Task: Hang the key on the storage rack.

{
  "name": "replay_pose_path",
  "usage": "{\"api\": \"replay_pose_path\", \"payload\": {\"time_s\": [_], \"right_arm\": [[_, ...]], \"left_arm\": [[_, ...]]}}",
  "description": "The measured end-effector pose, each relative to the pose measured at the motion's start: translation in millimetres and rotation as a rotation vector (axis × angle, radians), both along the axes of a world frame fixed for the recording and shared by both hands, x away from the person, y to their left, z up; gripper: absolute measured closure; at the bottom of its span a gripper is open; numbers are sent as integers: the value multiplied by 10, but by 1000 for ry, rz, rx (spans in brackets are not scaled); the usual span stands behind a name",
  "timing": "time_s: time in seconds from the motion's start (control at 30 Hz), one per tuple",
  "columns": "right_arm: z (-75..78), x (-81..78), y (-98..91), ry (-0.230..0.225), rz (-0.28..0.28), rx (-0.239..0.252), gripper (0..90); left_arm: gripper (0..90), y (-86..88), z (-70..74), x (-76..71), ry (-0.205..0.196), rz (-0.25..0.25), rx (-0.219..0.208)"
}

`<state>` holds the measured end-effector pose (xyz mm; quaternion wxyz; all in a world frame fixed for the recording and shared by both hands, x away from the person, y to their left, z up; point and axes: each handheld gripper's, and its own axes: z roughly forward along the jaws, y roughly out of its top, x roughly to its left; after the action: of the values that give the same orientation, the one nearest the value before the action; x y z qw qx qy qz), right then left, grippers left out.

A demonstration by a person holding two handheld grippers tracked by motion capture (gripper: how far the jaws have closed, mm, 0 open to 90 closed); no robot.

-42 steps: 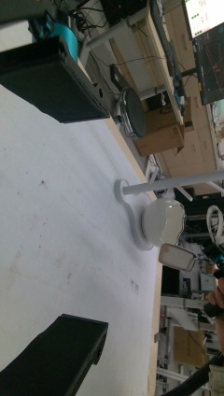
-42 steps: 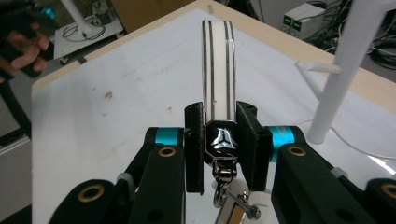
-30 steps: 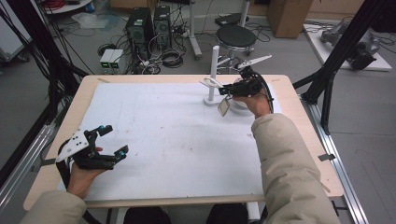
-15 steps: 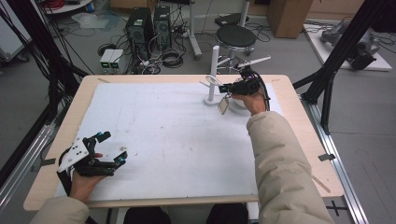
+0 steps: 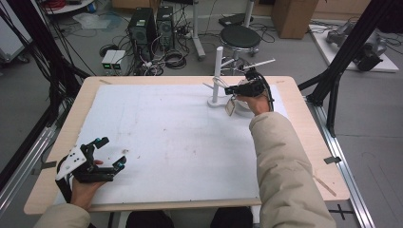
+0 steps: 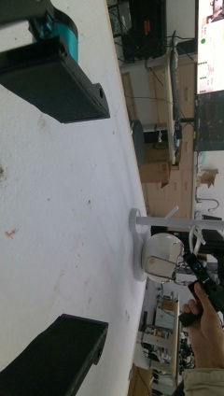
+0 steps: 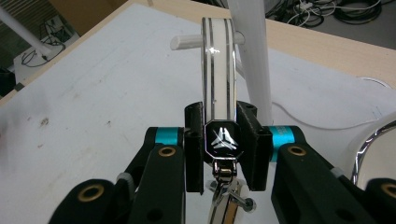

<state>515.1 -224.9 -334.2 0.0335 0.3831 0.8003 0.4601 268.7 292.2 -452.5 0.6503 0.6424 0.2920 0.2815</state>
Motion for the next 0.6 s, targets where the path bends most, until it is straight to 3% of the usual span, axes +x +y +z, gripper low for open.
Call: {"api": "replay_pose_path", "payload": {"time_s": [0.23, 0.27, 0.43, 0.5, 0.53, 0.6], "right_arm": [[-28, 11, 44, -11, -13, -43, 728], [-31, 13, 50, -17, -11, -50, 691], [-17, -12, 120, -57, 14, -44, 320], [10, -58, 175, -94, 51, -42, 227], [28, -108, 205, -143, 61, -48, 134], [78, -221, 247, -235, 59, -66, 46]], "left_arm": [[17, 4, -6, -10, -7, 15, -8], [17, 5, -6, -11, -9, 11, -6], [17, 1, -7, -10, -5, 10, -9], [17, 2, -7, -12, -9, 11, -7], [17, 2, -7, -13, -8, 10, -7], [17, -1, -8, -12, -10, 13, -9]]}}
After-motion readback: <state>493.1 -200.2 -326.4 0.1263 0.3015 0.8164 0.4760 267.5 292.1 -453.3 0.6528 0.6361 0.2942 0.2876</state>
